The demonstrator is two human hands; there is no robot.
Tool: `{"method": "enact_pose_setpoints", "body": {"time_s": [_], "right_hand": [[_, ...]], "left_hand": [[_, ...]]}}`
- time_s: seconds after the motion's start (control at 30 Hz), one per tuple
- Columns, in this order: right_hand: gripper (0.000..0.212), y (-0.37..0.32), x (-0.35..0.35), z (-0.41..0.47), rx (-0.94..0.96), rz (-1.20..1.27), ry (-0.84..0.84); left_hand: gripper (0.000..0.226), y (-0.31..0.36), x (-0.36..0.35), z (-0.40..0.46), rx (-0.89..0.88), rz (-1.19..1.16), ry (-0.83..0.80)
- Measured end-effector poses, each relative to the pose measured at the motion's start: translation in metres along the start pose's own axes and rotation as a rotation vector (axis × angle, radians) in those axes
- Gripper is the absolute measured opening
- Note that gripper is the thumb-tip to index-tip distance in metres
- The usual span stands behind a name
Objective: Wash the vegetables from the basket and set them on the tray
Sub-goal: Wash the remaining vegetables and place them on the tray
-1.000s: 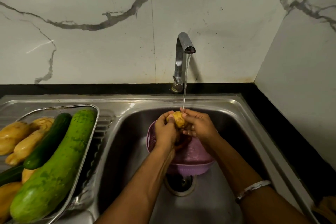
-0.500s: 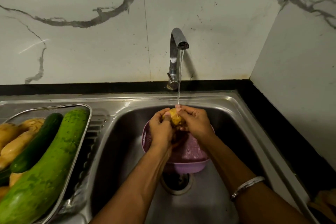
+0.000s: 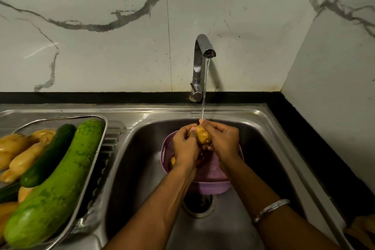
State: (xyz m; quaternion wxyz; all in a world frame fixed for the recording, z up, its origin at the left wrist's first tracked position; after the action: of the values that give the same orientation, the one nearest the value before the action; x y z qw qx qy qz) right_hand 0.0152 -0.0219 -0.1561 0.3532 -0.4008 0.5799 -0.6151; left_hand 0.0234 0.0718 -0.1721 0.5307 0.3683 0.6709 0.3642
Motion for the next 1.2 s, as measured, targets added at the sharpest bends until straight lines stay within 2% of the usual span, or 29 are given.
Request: {"method": "enact_pose_setpoints", "body": {"time_s": [0.1, 0.23, 0.33, 0.43, 0.5, 0.6, 0.7, 0.83, 0.93, 1.07, 1.2], "right_hand": [[0.010, -0.003, 0.003, 0.002, -0.035, -0.012, -0.101], [0.019, -0.009, 0.005, 0.007, -0.126, 0.029, -0.281], [0.016, -0.009, 0.005, 0.005, -0.193, 0.072, -0.233], [0.008, -0.006, 0.004, 0.000, -0.162, 0.052, -0.094], [0.012, -0.004, 0.002, 0.000, -0.133, 0.038, -0.047], [0.017, -0.005, 0.000, 0.000, -0.102, 0.010, -0.099], [0.023, -0.005, 0.001, 0.005, -0.073, -0.041, -0.227], [0.028, -0.005, 0.005, 0.011, -0.113, 0.007, -0.349], [0.027, -0.004, 0.004, 0.011, -0.131, 0.024, -0.312], [0.017, 0.005, 0.001, 0.009, -0.070, 0.000, -0.132], [0.013, 0.007, 0.000, 0.011, -0.036, -0.020, -0.064]], "left_hand": [[0.016, 0.001, 0.002, 0.003, 0.007, -0.015, 0.031], [0.019, 0.006, 0.003, 0.007, -0.005, -0.055, 0.087], [0.022, 0.007, 0.002, 0.005, -0.008, -0.051, 0.060], [0.023, 0.002, 0.002, 0.004, 0.015, -0.048, 0.041], [0.022, 0.000, 0.000, 0.003, 0.015, -0.025, 0.034], [0.021, 0.000, 0.001, 0.004, 0.013, -0.028, 0.052], [0.022, 0.000, 0.007, 0.011, 0.022, -0.038, 0.100], [0.022, 0.004, 0.007, 0.011, 0.017, -0.072, 0.122], [0.023, 0.005, 0.006, 0.009, 0.015, -0.081, 0.104], [0.022, 0.002, 0.004, 0.005, 0.040, -0.054, 0.050], [0.021, 0.003, 0.001, 0.004, 0.047, -0.035, 0.041]]}}
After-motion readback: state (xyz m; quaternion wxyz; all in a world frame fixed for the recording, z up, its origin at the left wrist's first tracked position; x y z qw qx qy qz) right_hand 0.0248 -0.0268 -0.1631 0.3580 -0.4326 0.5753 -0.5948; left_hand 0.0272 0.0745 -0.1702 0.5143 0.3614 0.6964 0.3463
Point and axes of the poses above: each hand's wrist, its own z-axis towards the middle knuckle, its own x-axis out of the back of the hand, y = z × x, the point moved 1 cm from there along z, towards the middle knuckle, and after that the axes turned 9 degrees about -z, right-handed, at the moved point
